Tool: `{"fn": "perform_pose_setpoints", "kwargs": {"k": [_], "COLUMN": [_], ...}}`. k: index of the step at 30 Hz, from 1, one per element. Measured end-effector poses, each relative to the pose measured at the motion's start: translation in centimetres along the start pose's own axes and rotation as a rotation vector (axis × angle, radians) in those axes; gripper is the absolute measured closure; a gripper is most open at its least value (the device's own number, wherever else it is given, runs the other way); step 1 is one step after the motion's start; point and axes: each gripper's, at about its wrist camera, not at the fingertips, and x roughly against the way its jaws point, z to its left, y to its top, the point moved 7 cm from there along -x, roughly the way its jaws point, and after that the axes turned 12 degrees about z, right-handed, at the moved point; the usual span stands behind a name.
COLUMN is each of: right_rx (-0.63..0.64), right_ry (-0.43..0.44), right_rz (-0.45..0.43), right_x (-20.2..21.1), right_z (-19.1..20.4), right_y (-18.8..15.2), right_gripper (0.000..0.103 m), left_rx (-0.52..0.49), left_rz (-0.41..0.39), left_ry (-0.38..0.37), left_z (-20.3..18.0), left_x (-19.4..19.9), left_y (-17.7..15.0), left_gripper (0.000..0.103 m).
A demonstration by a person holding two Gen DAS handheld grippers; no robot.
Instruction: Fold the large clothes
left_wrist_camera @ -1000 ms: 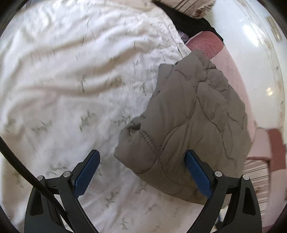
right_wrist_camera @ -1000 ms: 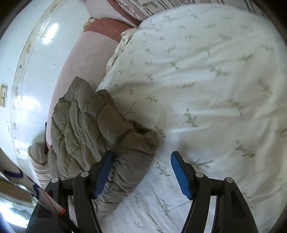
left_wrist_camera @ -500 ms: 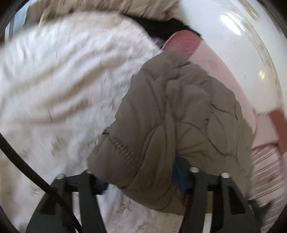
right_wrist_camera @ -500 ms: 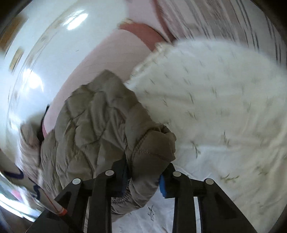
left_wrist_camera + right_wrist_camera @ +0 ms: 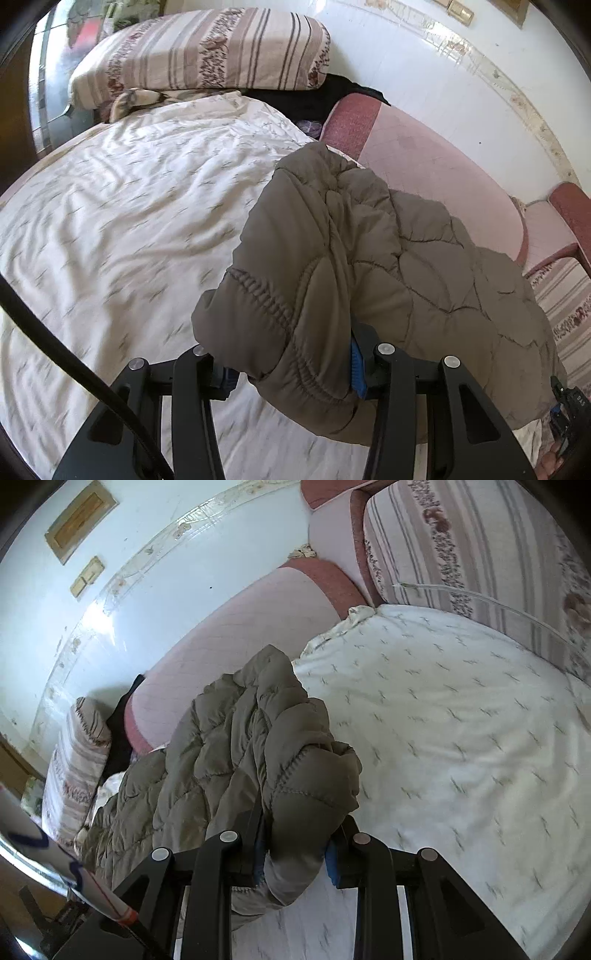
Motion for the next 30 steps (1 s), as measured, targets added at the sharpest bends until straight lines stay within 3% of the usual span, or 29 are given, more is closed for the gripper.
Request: {"fn": "perform_pose_setpoints", "kwargs": {"k": [6, 9, 12, 15, 18, 20, 23, 25, 27, 30], "right_rx": [-0.053, -0.079, -0.141, -0.218, -0.282, -0.28, -0.172, -0.077, 0.074, 0.258], "right_ry": [0.013, -0.032, -0.011, 0.01, -0.008, -0.062, -0.136, -0.127, -0.142, -0.143], "right_rz": [0.054, 0.13, 0.183, 0.17, 0.108, 0.028, -0.076, -0.131, -0.172, -0.187], "right_x": [1.9, -0.2, -0.7, 1.0, 3.3, 5.1, 7.1, 7.8, 7.9, 6.5], "right_z": [-2.7, -4.6, -6.1, -7.4, -9.1, -9.7, -8.3, -6.1, -2.8, 1.7], "right_y": [-4.7, -6.4, -6.6, -6.5, -6.9, -6.7, -5.7, -5.4, -5.7, -7.1], "right_gripper": [0.075, 0.071, 0.059, 0.043, 0.041, 0.041, 0.041, 0.041, 0.041, 0.041], "left_rx": [0.02, 0.055, 0.104, 0.135, 0.176, 0.191, 0.194, 0.177, 0.106, -0.05], "left_rz": [0.038, 0.109, 0.146, 0.137, 0.135, 0.104, 0.023, -0.096, -0.196, -0.28], "left_ry": [0.013, 0.015, -0.004, -0.029, -0.058, -0.037, 0.008, 0.071, 0.116, 0.157], "left_z": [2.1, 3.5, 4.6, 5.5, 6.7, 7.2, 7.2, 6.9, 5.1, 0.6], "left_x": [1.5, 0.0, -0.3, 0.8, 1.5, 2.2, 3.7, 5.8, 7.4, 7.6], "left_y": [-4.9, -6.4, -6.5, -6.5, -6.5, -6.2, -5.6, -4.9, -4.3, -4.5], "left_gripper": [0.054, 0.046, 0.037, 0.032, 0.031, 0.031, 0.031, 0.031, 0.027, 0.023]}}
